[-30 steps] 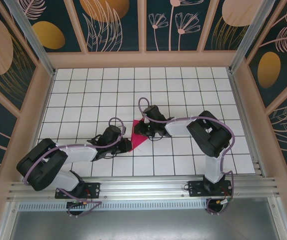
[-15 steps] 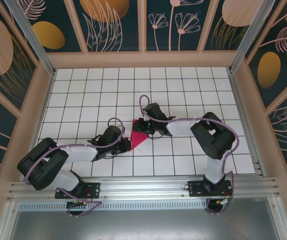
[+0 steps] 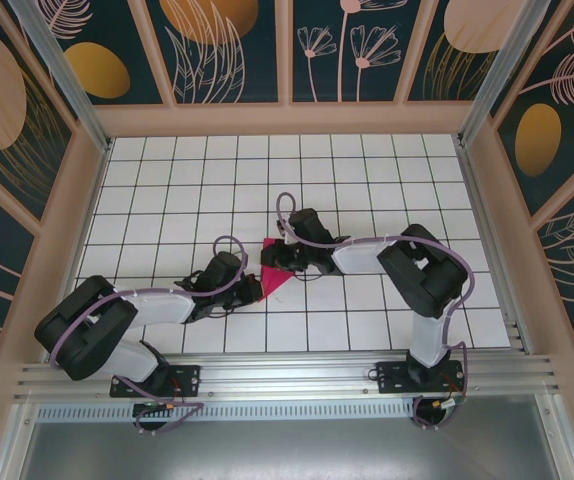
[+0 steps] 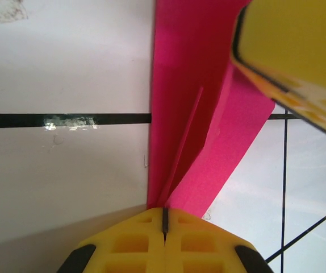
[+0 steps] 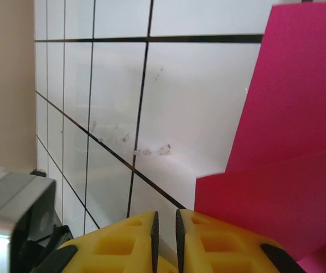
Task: Fold a paper plane with a square sheet of paper (pick it up from the middle)
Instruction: Fourth fold the wing at the center of the table.
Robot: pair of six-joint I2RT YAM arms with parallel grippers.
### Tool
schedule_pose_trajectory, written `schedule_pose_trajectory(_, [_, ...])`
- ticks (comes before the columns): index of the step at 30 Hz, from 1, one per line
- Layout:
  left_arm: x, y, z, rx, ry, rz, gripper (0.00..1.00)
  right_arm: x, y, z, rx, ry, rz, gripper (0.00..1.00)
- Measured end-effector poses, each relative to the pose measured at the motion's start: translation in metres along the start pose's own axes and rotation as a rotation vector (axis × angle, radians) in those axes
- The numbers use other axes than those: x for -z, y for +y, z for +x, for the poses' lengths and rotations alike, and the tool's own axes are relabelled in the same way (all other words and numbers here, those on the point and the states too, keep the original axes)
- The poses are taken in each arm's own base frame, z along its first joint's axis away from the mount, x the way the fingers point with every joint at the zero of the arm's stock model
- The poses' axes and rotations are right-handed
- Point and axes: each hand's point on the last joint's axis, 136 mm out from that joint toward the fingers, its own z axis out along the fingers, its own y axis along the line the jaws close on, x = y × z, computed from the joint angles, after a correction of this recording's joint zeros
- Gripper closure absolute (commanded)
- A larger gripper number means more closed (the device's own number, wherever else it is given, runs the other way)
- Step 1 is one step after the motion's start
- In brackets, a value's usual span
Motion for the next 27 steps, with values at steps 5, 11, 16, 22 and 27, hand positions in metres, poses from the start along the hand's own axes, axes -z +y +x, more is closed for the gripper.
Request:
schedule_pose_trajectory(5, [0.0,0.0,0.0,0.002,0.0,0.001,1.0,-0.008,-0.012,0.006,-0.018,0.022,0.02,0.8])
schedule_pose_trajectory(11, [0.0,0.001,0.0,0.006,-0.005,0.006,1.0,-0.012,-0.015,0.006,-0.023,0.032,0.02,0.8])
schedule_pose_trajectory(16, [0.0,0.001,0.001,0.011,-0.009,0.012,1.0,-0.015,-0.021,0.007,-0.033,0.034,0.043,0.82])
schedule_pose_trajectory(22, [0.005,-0.004,-0.002,0.009,-0.025,0.032,0.81,-0.016,-0.024,0.006,-0.046,0.031,0.057,0.83])
schedule_pose_trajectory(27, [0.018,-0.009,-0.004,0.009,-0.043,0.044,0.76,-0.017,-0.024,0.005,-0.053,0.03,0.059,0.83])
